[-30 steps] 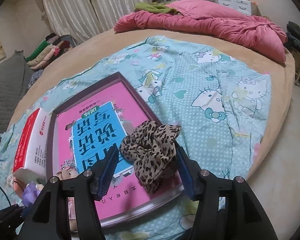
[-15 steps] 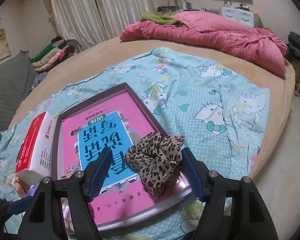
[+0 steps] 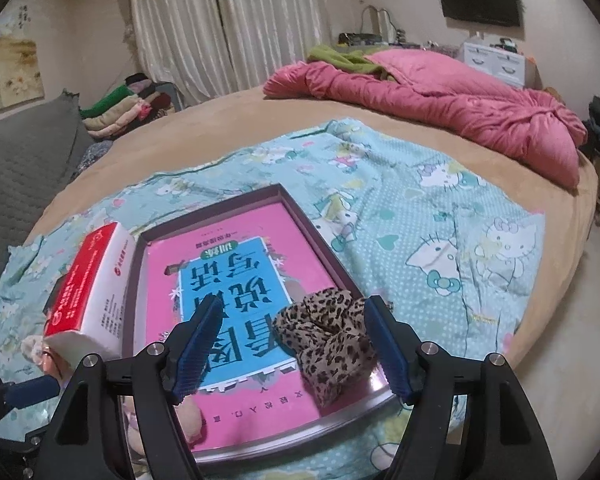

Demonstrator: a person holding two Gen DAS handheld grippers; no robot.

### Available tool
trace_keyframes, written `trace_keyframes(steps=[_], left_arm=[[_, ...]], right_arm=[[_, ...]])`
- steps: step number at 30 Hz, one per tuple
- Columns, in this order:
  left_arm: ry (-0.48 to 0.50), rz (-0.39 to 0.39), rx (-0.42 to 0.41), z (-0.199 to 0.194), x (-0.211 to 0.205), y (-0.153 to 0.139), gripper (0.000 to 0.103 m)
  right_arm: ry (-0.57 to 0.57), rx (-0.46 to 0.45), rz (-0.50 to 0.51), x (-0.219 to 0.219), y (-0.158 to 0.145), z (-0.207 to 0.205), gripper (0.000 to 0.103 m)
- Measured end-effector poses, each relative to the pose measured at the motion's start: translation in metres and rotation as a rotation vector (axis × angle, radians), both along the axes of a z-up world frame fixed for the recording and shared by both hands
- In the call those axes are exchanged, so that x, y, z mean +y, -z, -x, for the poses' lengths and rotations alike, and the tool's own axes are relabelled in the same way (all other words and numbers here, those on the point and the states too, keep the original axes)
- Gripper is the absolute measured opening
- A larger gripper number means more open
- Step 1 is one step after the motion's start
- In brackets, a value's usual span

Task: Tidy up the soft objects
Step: 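Withdraw both open tools from the pink book back toward the pile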

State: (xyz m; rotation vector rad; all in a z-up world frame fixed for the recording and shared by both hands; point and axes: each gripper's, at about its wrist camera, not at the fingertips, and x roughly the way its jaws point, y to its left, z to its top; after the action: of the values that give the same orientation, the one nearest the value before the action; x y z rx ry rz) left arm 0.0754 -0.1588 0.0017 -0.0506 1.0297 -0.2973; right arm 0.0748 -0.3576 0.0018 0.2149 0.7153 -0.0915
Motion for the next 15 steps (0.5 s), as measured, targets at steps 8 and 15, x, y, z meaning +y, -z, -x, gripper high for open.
trace_keyframes(steps=[8,15], left_arm=[[-0.035,0.009,-0.019,0.006,0.019,-0.010,0.078],[-0.074,0.013,-0.050,0.014,0.042,-0.024,0.078]], right_arm=[[-0.072,-0.053,0.012,0.023,-0.023,0.011,0.079],[-0.150,-0.055,-0.013,0.047,-0.037,0.020,0.079]])
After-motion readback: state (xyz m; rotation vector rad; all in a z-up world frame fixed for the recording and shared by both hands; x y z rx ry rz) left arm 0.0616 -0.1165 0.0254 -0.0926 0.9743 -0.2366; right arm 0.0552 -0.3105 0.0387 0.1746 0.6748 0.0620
